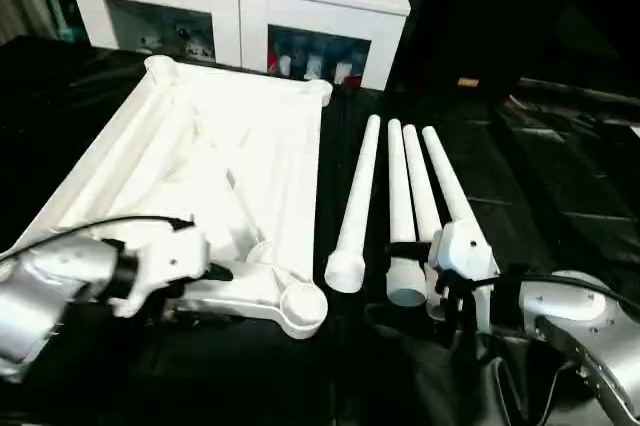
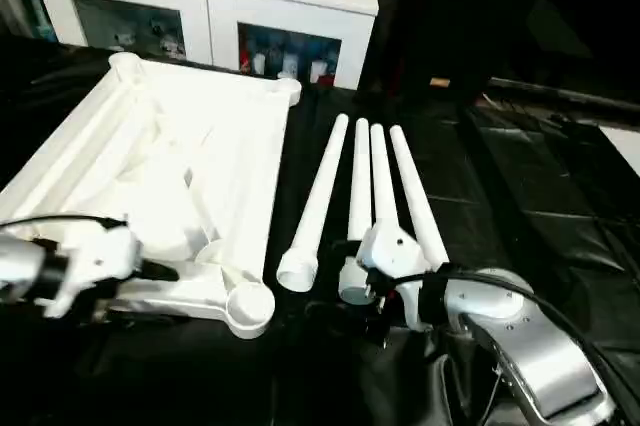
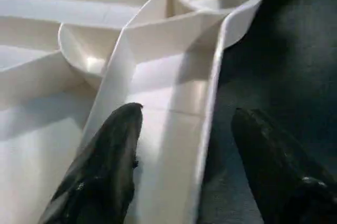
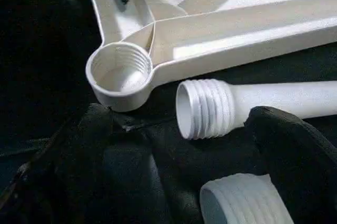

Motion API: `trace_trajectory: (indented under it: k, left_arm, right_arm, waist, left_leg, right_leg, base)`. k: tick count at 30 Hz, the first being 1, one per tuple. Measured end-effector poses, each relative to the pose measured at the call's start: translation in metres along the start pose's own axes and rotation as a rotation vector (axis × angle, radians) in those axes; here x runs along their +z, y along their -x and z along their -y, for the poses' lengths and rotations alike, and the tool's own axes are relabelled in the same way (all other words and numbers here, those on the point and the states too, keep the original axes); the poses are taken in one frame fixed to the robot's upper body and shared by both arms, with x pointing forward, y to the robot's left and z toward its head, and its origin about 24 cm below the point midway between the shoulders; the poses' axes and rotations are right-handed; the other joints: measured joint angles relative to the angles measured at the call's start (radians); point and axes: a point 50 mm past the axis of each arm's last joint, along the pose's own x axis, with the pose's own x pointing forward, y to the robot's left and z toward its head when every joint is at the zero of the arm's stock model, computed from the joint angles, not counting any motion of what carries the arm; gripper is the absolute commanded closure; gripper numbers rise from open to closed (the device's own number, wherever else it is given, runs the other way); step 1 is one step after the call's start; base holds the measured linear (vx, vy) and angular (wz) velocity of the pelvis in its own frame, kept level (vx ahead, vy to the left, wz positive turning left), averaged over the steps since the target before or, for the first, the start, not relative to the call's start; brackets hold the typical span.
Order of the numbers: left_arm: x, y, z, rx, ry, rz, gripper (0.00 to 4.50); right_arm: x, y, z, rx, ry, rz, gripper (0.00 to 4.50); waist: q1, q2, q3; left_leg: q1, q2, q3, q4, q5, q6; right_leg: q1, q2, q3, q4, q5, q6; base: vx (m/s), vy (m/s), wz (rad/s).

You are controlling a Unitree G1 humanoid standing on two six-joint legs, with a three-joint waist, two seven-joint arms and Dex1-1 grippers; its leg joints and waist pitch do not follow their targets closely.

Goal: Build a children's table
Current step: Move to table, then move table base

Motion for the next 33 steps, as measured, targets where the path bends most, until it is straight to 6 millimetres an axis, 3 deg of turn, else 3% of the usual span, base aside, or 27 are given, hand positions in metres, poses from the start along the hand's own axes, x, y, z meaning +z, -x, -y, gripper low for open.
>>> trace_trajectory:
  k: [14, 33]
  left_arm:
    - [0.008, -0.008, -0.001, -0.040, -0.004, -0.019, 2.81]
    - [0.003, -0.015, -0.001, -0.071, 0.015, -0.044, 4.30]
  right_arm:
    - [-0.004, 0.008, -0.004, -0.004, 0.011, -0.033, 0.00]
    - [-0.006, 0.012, -0.002, -0.020, 0.013, -0.053, 0.00]
  waist:
    - [0.000, 0.001, 0.000]
    - [-0.009, 0.000, 0.000]
  left_leg:
    - [0.000, 0.001, 0.002, 0.000, 0.000, 0.000]
    - [0.000, 0.001, 0.002, 0.000, 0.000, 0.000]
  right_leg:
    - [-0.001, 0.000, 0.000, 0.000, 0.000, 0.000]
    - [-0.001, 0.000, 0.000, 0.000, 0.003, -0.001]
  base:
    - [0.000, 0.000, 0.00]
    - [0.000, 0.000, 0.00]
